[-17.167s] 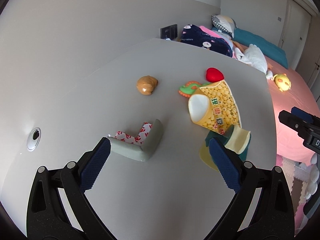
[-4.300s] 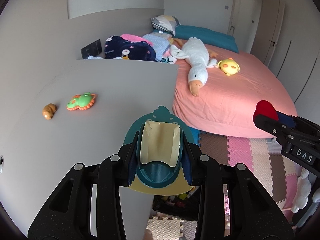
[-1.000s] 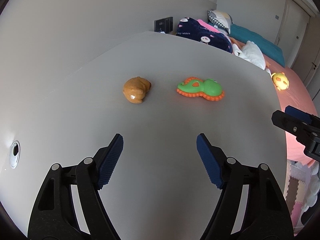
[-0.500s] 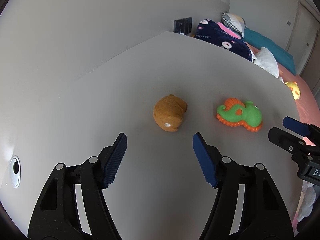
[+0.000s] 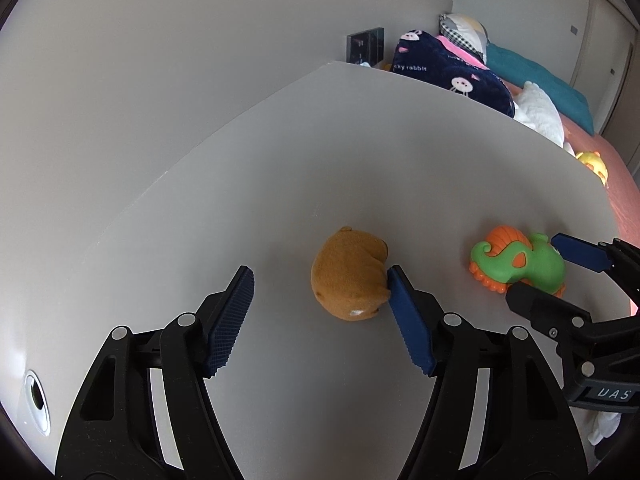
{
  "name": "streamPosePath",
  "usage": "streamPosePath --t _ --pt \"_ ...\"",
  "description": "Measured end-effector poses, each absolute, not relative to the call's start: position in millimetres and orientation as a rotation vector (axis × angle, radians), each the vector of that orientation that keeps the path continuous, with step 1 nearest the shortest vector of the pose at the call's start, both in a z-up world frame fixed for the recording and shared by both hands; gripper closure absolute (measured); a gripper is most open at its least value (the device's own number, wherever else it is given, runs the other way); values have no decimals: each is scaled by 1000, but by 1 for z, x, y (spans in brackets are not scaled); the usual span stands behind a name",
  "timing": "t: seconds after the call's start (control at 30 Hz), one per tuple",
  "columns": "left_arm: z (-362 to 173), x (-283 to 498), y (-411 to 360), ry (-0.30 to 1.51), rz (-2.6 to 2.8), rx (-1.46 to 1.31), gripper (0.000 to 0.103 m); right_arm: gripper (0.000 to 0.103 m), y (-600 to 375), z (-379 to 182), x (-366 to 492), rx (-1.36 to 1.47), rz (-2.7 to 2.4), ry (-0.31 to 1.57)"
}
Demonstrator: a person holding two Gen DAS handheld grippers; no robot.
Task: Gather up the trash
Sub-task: 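Grasp the brown plush animal with the left gripper while the right gripper grasps the green seahorse toy, then carry the brown plush and green seahorse toy down over the black bin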
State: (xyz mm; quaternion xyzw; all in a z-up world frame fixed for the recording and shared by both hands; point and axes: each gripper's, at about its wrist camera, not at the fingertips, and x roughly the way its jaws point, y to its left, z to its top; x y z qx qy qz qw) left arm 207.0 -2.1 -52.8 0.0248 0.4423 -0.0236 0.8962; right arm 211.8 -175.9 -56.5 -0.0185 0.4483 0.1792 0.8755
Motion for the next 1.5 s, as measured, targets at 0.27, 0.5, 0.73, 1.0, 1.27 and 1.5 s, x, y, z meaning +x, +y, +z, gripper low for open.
streamPosePath --t 0.27,0.5,0.73,1.0,1.27,1.5 --pt "-56 216 -3 925 -86 56 60 19 -163 -60 219 -112 367 918" --pt "-56 217 -4 917 -97 70 66 39 -154 -58 213 -173 371 912" --pt "-57 215 -4 911 -106 64 67 40 -163 -57 204 -147 356 924" --pt "-56 209 -14 913 -100 81 67 40 -177 -51 192 -108 360 932" --pt "-44 187 -29 901 -107 82 67 40 -199 -35 170 -70 351 913" --pt "-33 164 -45 887 -127 83 67 40 -217 -22 148 -56 343 895"
